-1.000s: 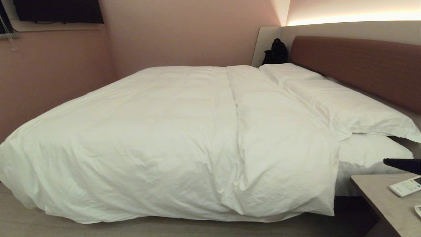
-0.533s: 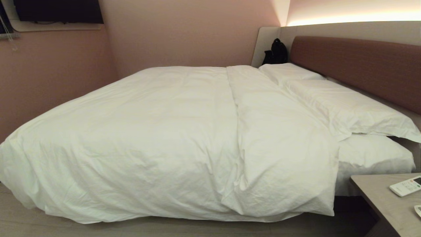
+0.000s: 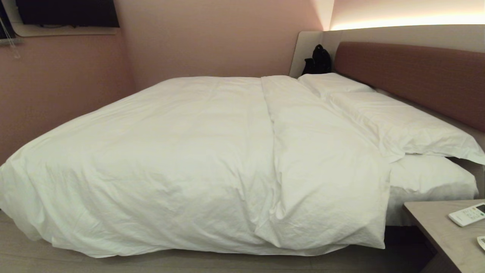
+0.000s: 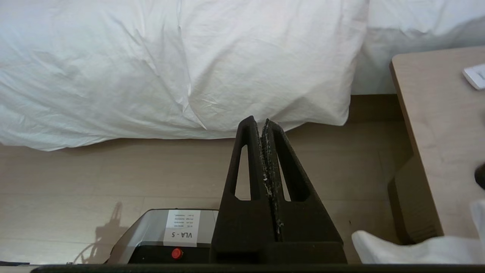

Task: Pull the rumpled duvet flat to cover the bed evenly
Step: Flatten the corners of the folded blanket

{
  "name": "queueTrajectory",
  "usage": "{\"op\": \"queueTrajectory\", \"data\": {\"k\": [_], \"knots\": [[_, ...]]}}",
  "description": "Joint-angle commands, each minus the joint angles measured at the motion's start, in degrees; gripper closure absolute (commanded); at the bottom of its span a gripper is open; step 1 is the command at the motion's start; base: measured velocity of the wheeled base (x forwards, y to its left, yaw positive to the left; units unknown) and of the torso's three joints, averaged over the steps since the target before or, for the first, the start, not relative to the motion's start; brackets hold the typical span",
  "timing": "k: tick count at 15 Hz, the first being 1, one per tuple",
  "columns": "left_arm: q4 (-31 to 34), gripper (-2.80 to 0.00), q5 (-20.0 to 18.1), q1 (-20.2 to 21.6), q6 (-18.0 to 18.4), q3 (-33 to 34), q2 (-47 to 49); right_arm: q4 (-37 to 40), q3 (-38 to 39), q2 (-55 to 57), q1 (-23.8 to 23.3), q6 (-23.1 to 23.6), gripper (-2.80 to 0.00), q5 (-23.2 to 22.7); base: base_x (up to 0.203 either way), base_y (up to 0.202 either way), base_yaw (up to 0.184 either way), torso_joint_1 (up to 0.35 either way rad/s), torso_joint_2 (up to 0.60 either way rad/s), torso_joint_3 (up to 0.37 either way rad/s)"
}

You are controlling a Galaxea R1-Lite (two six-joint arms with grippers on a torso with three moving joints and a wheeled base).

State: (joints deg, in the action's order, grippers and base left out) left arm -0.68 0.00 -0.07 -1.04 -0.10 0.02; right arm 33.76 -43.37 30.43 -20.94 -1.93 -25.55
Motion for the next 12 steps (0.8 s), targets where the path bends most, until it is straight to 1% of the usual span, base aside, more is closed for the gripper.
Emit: {"op": "queueTrajectory", "data": {"k": [1, 2, 3, 4, 6, 7, 8, 9, 12], "knots": [[0.0, 0.0, 0.0, 0.0, 0.0, 0.0, 0.0, 2.4, 0.2, -4.9, 0.5, -0.3, 0.0, 0.7, 0.0, 0.0, 0.0, 0.0, 0.0, 0.0], [0.0, 0.0, 0.0, 0.0, 0.0, 0.0, 0.0, 2.4, 0.3, -7.0, 1.5, -0.4, 0.0, 0.8, 0.0, 0.0, 0.0, 0.0, 0.0, 0.0], [0.0, 0.0, 0.0, 0.0, 0.0, 0.0, 0.0, 2.4, 0.1, -8.9, 3.6, -0.4, 0.0, 1.2, 0.0, 0.0, 0.0, 0.0, 0.0, 0.0], [0.0, 0.0, 0.0, 0.0, 0.0, 0.0, 0.0, 2.4, 0.1, -10.2, 6.0, -0.4, 0.0, 2.6, 0.0, 0.0, 0.0, 0.0, 0.0, 0.0], [0.0, 0.0, 0.0, 0.0, 0.0, 0.0, 0.0, 2.4, -0.1, -12.1, 12.5, -0.4, 0.0, 6.9, 0.0, 0.0, 0.0, 0.0, 0.0, 0.0], [0.0, 0.0, 0.0, 0.0, 0.0, 0.0, 0.0, 2.4, -0.1, -12.9, 15.4, -0.4, 0.0, 9.6, 0.0, 0.0, 0.0, 0.0, 0.0, 0.0], [0.0, 0.0, 0.0, 0.0, 0.0, 0.0, 0.0, 2.5, 0.1, -14.1, 18.0, -0.4, 0.0, 13.7, 0.0, 0.0, 0.0, 0.0, 0.0, 0.0], [0.0, 0.0, 0.0, 0.0, 0.0, 0.0, 0.0, 2.5, 0.4, -15.6, 18.9, -0.4, 0.0, 15.3, 0.0, 0.0, 0.0, 0.0, 0.0, 0.0], [0.0, 0.0, 0.0, 0.0, 0.0, 0.0, 0.0, 2.4, 1.8, -20.3, 19.4, -0.3, 0.0, 15.9, 0.0, 0.0, 0.0, 0.0, 0.0, 0.0]]}}
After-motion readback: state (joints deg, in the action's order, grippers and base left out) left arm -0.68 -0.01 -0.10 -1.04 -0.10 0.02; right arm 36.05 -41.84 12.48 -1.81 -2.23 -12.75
